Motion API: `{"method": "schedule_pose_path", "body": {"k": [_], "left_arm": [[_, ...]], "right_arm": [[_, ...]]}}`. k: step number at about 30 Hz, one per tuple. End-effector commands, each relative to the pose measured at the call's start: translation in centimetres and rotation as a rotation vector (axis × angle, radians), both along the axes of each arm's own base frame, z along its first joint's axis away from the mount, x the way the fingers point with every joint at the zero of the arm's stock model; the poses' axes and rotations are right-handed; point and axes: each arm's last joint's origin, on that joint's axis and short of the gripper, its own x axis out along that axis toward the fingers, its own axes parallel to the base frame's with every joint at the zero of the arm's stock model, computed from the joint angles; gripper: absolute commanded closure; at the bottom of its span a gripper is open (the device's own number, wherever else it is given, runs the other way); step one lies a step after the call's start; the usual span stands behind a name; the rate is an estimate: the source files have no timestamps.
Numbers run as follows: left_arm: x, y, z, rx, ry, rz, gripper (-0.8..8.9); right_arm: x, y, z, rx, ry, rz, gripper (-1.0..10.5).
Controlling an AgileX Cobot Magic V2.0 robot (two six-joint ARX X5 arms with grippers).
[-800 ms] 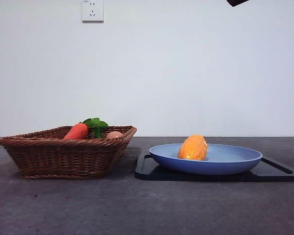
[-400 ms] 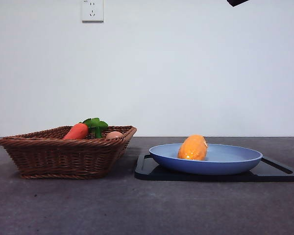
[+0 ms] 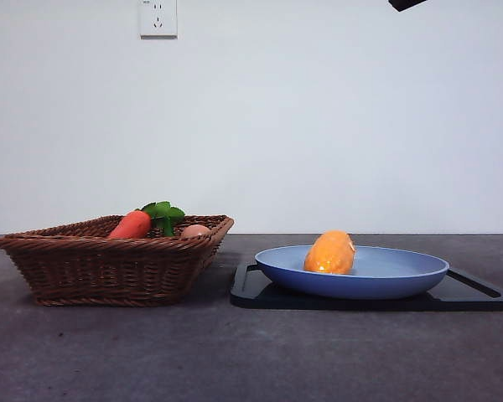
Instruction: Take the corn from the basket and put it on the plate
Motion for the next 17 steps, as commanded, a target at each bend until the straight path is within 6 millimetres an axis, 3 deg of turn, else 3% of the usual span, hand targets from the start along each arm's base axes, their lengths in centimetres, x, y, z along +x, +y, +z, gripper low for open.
{"method": "schedule_pose_path", "body": {"k": [1, 5, 11, 17], "left_arm": [[0.1, 0.0, -1.0, -0.009, 0.033, 0.003, 8.09], [0.1, 0.0, -1.0, -0.009, 0.033, 0.003, 8.09], [0.1, 0.0, -1.0, -0.009, 0.032, 0.003, 8.09], [0.1, 0.0, -1.0, -0.009, 0.033, 0.003, 8.09]], "right_arm": [[0.2, 0.1, 0.5, 0.003, -0.024, 0.009, 9.4], [0.4, 0.0, 0.8, -0.02, -0.1, 0.029, 9.4], [0.8, -2.7, 1.3, -0.004, -0.317, -0.097, 9.4], [-1.0, -5.2, -1.8, 0.09, -0.505, -0.251, 9.4]]}}
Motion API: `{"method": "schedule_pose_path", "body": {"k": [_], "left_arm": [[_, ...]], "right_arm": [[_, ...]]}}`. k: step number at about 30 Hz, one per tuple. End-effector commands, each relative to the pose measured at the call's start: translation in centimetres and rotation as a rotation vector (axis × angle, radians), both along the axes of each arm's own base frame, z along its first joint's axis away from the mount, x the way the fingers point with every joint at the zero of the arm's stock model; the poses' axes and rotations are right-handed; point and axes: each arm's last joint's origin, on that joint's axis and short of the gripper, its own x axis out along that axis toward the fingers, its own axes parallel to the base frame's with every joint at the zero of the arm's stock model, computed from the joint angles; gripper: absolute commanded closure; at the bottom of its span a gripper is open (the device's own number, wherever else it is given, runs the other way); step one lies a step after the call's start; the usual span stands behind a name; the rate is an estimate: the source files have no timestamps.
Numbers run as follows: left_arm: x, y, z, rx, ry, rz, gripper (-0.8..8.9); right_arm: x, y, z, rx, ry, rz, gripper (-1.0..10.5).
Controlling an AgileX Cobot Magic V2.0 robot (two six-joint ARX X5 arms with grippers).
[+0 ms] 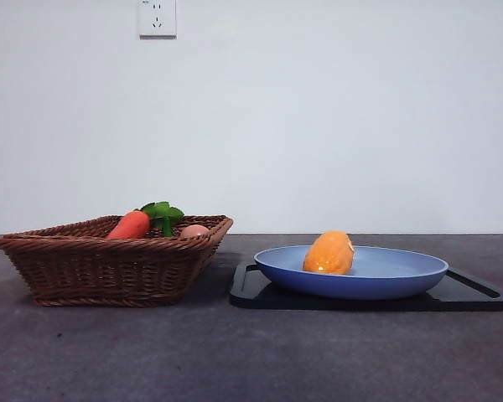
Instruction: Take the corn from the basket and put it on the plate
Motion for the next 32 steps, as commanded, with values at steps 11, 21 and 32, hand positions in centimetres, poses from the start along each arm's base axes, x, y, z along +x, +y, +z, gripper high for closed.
{"method": "schedule_pose_path", "body": {"k": [11, 21, 32], "left_arm": [[0.1, 0.0, -1.0, -0.009, 0.032, 0.003, 8.09], [0.1, 0.0, -1.0, -0.009, 0.032, 0.003, 8.09], [0.1, 0.0, -1.0, -0.009, 0.032, 0.003, 8.09]], "right_arm": [[-6.6, -3.2, -9.5, 0.038, -0.243, -0.332, 9.4], [-8.2, -3.1, -15.3, 0.046, -0.267, -0.369, 9.4], [-8.4, -3.2, -18.5, 0.07, -0.226, -0.415, 9.4]]}}
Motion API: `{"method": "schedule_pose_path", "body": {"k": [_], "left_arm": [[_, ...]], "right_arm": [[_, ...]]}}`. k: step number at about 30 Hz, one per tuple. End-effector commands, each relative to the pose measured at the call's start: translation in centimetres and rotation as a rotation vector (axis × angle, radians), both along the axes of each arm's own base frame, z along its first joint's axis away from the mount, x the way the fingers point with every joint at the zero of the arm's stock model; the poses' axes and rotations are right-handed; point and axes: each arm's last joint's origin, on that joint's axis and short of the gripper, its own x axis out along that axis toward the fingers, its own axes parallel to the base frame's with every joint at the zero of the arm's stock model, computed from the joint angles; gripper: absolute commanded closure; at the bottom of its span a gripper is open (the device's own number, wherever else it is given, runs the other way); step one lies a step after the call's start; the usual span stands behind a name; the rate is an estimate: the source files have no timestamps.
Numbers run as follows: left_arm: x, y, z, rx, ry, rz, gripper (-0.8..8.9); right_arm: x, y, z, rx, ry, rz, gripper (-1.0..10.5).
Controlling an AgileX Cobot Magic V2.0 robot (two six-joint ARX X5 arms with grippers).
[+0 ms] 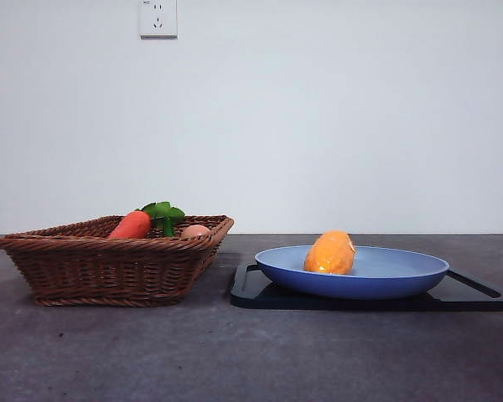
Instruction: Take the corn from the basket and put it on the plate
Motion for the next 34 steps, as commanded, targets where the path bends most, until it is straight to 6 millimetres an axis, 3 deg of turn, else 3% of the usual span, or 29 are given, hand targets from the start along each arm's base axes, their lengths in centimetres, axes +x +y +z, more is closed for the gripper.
{"method": "schedule_pose_path", "body": {"k": [1, 13, 34], "left_arm": [[0.1, 0.0, -1.0, -0.009, 0.032, 0.003, 8.09], [0.1, 0.0, -1.0, -0.009, 0.029, 0.003, 8.09], [0.1, 0.0, -1.0, -0.009, 0.029, 0.003, 8.09]], "right_arm": [[-0.1, 0.0, -0.4, 0.017, 0.013, 0.001, 9.4], [-0.2, 0.0, -1.8, 0.012, 0.159, -0.001, 9.4], [-0.2, 0.0, -1.7, 0.012, 0.15, -0.001, 9.4]]}}
